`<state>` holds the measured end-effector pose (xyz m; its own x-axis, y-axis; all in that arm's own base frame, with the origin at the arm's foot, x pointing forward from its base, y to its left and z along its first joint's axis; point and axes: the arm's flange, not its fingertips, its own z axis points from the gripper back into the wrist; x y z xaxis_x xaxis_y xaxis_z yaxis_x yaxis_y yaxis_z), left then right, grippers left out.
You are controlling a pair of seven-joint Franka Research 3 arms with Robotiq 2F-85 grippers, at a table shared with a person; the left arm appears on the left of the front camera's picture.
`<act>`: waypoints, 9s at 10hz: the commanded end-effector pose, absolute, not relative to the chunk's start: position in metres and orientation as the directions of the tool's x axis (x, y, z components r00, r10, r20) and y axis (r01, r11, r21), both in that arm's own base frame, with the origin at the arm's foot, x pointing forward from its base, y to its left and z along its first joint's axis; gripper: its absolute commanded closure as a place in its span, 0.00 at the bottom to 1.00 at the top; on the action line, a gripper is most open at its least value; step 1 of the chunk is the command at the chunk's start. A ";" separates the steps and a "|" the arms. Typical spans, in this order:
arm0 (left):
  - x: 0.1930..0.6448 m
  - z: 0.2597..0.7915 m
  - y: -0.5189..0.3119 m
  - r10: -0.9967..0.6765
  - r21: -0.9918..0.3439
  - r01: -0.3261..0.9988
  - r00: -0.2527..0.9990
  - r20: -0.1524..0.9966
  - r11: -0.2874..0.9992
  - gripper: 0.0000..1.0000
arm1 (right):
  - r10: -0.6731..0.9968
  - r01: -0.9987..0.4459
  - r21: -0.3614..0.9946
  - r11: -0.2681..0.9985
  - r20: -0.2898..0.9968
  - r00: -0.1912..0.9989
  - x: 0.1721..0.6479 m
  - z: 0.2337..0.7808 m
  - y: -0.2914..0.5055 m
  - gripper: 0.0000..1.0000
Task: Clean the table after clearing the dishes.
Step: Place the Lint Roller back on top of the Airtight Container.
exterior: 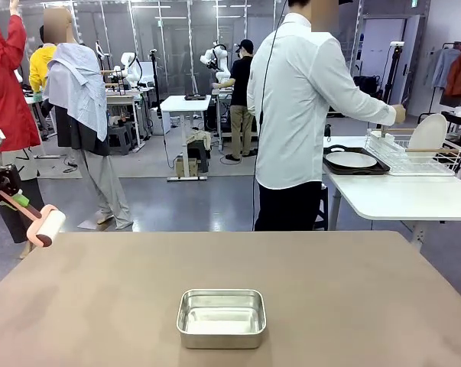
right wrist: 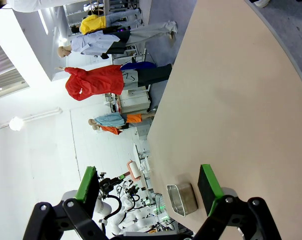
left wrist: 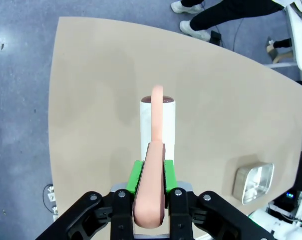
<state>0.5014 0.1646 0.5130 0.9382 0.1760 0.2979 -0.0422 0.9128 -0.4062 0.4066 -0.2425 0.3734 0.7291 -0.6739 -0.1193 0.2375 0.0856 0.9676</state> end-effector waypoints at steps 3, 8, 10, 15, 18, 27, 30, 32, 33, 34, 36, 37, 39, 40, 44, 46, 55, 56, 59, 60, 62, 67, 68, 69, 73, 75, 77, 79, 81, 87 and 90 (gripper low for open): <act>0.508 0.531 0.134 0.033 -0.356 0.100 0.937 0.348 0.929 0.78 | -0.664 0.239 0.966 0.096 -0.117 0.738 0.404 0.376 -0.242 0.00; 0.447 0.597 -0.069 -0.673 -0.079 0.748 0.633 0.382 0.659 0.78 | -0.664 0.239 0.966 0.096 -0.117 0.738 0.404 0.376 -0.242 0.00; 0.405 0.601 -0.146 -0.846 0.014 0.903 0.398 0.356 0.430 0.78 | -0.664 0.239 0.966 0.096 -0.117 0.738 0.404 0.376 -0.242 0.00; 0.340 0.568 -0.254 -0.961 0.148 0.984 0.060 0.269 0.103 0.78 | -0.664 0.239 0.966 0.096 -0.117 0.738 0.404 0.376 -0.242 0.00; 0.336 0.570 -0.265 -0.966 0.080 0.990 0.091 0.242 0.113 0.78 | -0.664 0.239 0.966 0.096 -0.117 0.738 0.404 0.376 -0.242 0.00; 0.397 0.512 -0.370 -0.978 0.008 0.993 -0.121 0.171 -0.121 0.78 | -0.664 0.239 0.966 0.096 -0.117 0.738 0.404 0.376 -0.242 0.00; 0.424 0.490 -0.384 -0.982 -0.019 0.995 -0.093 0.165 -0.097 0.78 | -0.664 0.239 0.966 0.096 -0.117 0.738 0.404 0.376 -0.242 0.00; 0.438 0.472 -0.381 -0.990 -0.031 0.998 -0.052 0.133 -0.057 0.78 | -0.664 0.239 0.966 0.096 -0.117 0.738 0.404 0.376 -0.242 0.00; 0.445 0.464 -0.380 -0.992 -0.034 0.998 -0.042 0.116 -0.046 0.78 | -0.664 0.239 0.966 0.096 -0.117 0.738 0.404 0.376 -0.242 0.00; 0.450 0.455 -0.380 -0.992 -0.047 0.998 -0.046 0.118 -0.052 0.78 | -0.664 0.239 0.966 0.096 -0.117 0.738 0.404 0.376 -0.242 0.00; 0.462 0.437 -0.377 -0.994 -0.063 0.998 0.007 0.110 0.000 0.78 | -0.664 0.239 0.966 0.096 -0.117 0.738 0.404 0.376 -0.242 0.00; 0.468 0.430 -0.374 -0.994 -0.068 0.997 0.028 0.101 0.022 0.78 | -0.664 0.239 0.966 0.096 -0.117 0.738 0.404 0.376 -0.242 0.00; 0.476 0.421 -0.374 -0.996 -0.074 0.997 0.030 0.087 0.023 0.78 | -0.664 0.239 0.966 0.096 -0.117 0.738 0.404 0.376 -0.242 0.00; 0.483 0.418 -0.372 -0.995 -0.098 0.995 0.040 0.092 0.031 0.78 | -0.664 0.239 0.966 0.096 -0.117 0.738 0.404 0.376 -0.242 0.00; 0.490 0.420 -0.371 -0.994 -0.108 0.994 0.046 0.100 0.035 0.46 | -0.664 0.239 0.966 0.096 -0.117 0.738 0.404 0.376 -0.242 0.00; 0.489 0.424 -0.372 -0.994 -0.102 0.994 0.041 0.098 0.030 0.13 | -0.664 0.239 0.966 0.096 -0.117 0.738 0.404 0.376 -0.242 0.00; 0.493 0.427 -0.370 -0.992 -0.103 0.994 0.042 0.115 0.030 0.00 | -0.664 0.239 0.966 0.096 -0.117 0.738 0.404 0.376 -0.242 0.00; 0.493 0.427 -0.370 -0.992 -0.103 0.994 0.042 0.115 0.030 0.00 | -0.664 0.239 0.966 0.096 -0.117 0.738 0.404 0.376 -0.242 0.00; 0.493 0.427 -0.370 -0.992 -0.103 0.994 0.042 0.115 0.030 0.00 | -0.664 0.239 0.966 0.096 -0.117 0.738 0.404 0.376 -0.242 0.00; 0.493 0.427 -0.370 -0.992 -0.103 0.994 0.042 0.115 0.030 0.00 | -0.664 0.239 0.966 0.096 -0.117 0.738 0.404 0.376 -0.242 0.00; 0.493 0.426 -0.371 -0.992 -0.103 0.994 0.044 0.120 0.031 0.00 | -0.664 0.239 0.966 0.096 -0.117 0.738 0.404 0.376 -0.242 0.00; 0.566 0.532 -0.188 -0.561 -0.511 0.704 0.706 0.432 0.493 0.00 | -0.664 0.239 0.966 0.096 -0.117 0.738 0.404 0.376 -0.242 0.00; 0.566 0.534 -0.128 -0.408 -0.578 0.629 0.777 0.479 0.520 0.00 | -0.664 0.239 0.966 0.096 -0.117 0.738 0.404 0.376 -0.242 0.00; 0.559 0.533 -0.067 -0.235 -0.670 0.564 0.821 0.521 0.483 0.00 | -0.664 0.239 0.966 0.096 -0.117 0.738 0.404 0.376 -0.242 0.00; 0.510 0.476 0.145 0.315 -0.853 0.310 0.831 0.458 0.420 0.00 | -0.664 0.239 0.966 0.096 -0.117 0.738 0.404 0.376 -0.242 0.00; 0.487 0.454 0.199 0.425 -0.874 0.260 0.794 0.436 0.411 0.00 | -0.664 0.239 0.966 0.096 -0.117 0.738 0.404 0.376 -0.242 0.00; 0.470 0.428 0.233 0.513 -0.893 0.170 0.767 0.385 0.416 0.00 | -0.664 0.239 0.966 0.096 -0.117 0.738 0.404 0.376 -0.242 0.00; 0.468 0.415 0.240 0.528 -0.894 0.173 0.754 0.390 0.414 0.00 | -0.664 0.239 0.966 0.096 -0.117 0.738 0.404 0.376 -0.242 0.00; 0.465 0.426 0.248 0.505 -0.899 0.151 0.784 0.362 0.410 0.00 | -0.664 0.239 0.966 0.096 -0.117 0.738 0.404 0.376 -0.242 0.00; 0.465 0.426 0.248 0.505 -0.899 0.151 0.784 0.362 0.410 0.00 | -0.664 0.239 0.966 0.096 -0.117 0.738 0.404 0.376 -0.242 0.00; 0.465 0.426 0.248 0.505 -0.899 0.151 0.784 0.362 0.410 0.00 | -0.664 0.239 0.966 0.096 -0.117 0.738 0.404 0.376 -0.242 0.00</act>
